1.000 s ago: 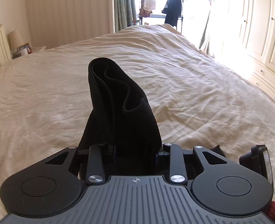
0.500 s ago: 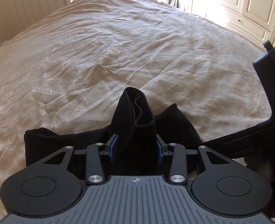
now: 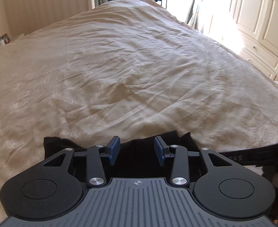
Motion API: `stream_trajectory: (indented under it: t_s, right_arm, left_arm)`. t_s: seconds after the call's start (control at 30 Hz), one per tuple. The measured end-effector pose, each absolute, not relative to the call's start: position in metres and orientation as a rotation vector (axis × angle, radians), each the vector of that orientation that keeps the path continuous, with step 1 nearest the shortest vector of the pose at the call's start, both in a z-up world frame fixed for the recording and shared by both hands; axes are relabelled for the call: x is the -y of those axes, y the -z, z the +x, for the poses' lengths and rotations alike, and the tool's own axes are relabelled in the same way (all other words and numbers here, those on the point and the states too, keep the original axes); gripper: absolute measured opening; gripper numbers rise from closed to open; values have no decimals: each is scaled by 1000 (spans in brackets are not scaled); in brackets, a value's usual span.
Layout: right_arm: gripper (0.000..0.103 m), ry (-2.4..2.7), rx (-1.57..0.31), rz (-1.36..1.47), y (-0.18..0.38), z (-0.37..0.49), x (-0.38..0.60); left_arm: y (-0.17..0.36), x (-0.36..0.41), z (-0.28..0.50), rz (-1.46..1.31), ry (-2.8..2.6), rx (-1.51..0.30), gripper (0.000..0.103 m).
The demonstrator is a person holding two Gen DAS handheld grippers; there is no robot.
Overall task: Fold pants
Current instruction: 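Open the left gripper to release the fold onto the bundle, then withdraw the left gripper while the right gripper closes on the bundle's edge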
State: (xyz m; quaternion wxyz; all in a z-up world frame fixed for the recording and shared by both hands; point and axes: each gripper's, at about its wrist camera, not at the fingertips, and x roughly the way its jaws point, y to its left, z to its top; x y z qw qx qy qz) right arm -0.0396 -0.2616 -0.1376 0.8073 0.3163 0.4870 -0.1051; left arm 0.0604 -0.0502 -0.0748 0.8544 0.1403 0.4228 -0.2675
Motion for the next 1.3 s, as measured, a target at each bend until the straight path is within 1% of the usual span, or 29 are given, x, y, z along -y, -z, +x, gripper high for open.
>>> stream_trajectory:
  t_s: [0.13, 0.23, 0.37, 0.47, 0.6, 0.63, 0.67, 0.73, 0.9, 1.0, 1.17, 1.3]
  right_arm:
    - [40, 158, -990, 663, 134, -31, 251]
    - [41, 119, -1008, 654, 140, -20, 240]
    - [43, 110, -1081, 633, 162, -2, 229]
    - [44, 93, -1135, 629, 177, 8, 225]
    - [47, 91, -1146, 640, 181, 12, 223]
    - [46, 94, -1149, 641, 180, 12, 223]
    - [42, 95, -1154, 637, 179, 13, 222]
    - [14, 78, -1139, 607, 171, 13, 217]
    - [13, 1, -1045, 428, 126, 5, 191]
    - [13, -1, -1021, 366, 113, -1, 179]
    - [13, 54, -1022, 393, 110, -4, 178]
    - [13, 75, -1001, 393, 103, -4, 175]
  left_arm:
    - [102, 4, 83, 261, 376, -1021, 39]
    - [122, -23, 93, 252, 277, -1114, 39]
    - [152, -38, 98, 240, 277, -1241, 39]
    - [163, -36, 97, 292, 296, -1259, 39]
    - [155, -37, 98, 296, 320, -1255, 39]
    - [151, -39, 98, 286, 330, -1247, 39]
    - [146, -42, 99, 278, 337, -1238, 39]
    - [133, -49, 103, 271, 345, -1210, 39]
    - [92, -62, 146, 226, 367, -1130, 39]
    - [81, -60, 189, 194, 376, -1131, 39]
    - [94, -26, 248, 276, 433, -1236, 39]
    - [122, 1, 260, 379, 578, -1366, 39]
